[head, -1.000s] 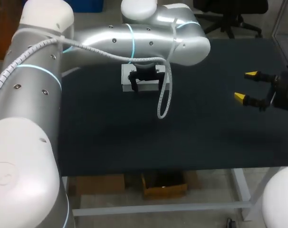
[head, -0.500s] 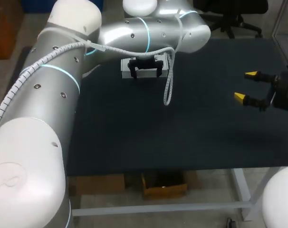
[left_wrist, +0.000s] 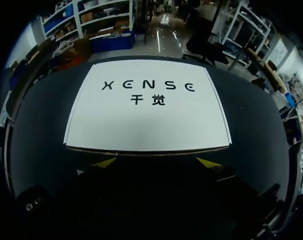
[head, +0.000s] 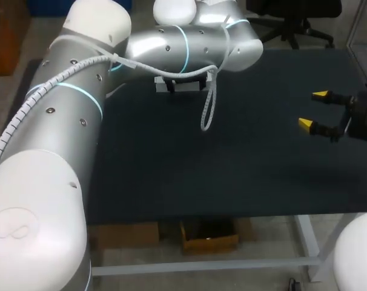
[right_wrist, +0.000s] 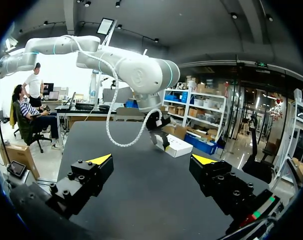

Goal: Assemble the packaging by folding the flat box into shape, placing the metal phone stand inside, and closing the box properly

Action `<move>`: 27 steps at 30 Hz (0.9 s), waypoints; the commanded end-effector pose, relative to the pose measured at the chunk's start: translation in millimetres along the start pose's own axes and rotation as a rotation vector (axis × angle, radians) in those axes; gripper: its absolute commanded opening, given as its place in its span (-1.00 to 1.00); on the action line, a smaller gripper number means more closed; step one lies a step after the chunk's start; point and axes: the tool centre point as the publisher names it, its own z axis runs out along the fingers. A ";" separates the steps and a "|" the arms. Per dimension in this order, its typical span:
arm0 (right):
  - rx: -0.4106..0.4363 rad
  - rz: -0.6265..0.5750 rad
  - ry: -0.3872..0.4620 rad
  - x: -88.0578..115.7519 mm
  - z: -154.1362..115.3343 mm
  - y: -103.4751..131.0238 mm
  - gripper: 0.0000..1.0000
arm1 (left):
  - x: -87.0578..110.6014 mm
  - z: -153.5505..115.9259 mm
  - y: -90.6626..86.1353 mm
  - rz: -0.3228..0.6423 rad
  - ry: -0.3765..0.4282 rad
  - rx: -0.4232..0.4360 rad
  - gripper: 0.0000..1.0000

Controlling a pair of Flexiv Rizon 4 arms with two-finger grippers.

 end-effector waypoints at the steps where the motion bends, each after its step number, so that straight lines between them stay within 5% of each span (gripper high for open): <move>1: -0.006 -0.001 0.001 -0.5 -0.6 -1.2 1.00 | -5.5 -23.3 10.5 0.013 0.042 -0.372 1.00; 15: -0.006 -0.001 0.001 -0.5 -0.6 -1.2 1.00 | -40.2 -102.8 108.4 0.144 0.141 -0.041 1.00; 27: -0.006 -0.001 0.001 -0.5 -0.6 -1.2 1.00 | -78.2 -136.9 157.6 0.188 0.225 0.178 1.00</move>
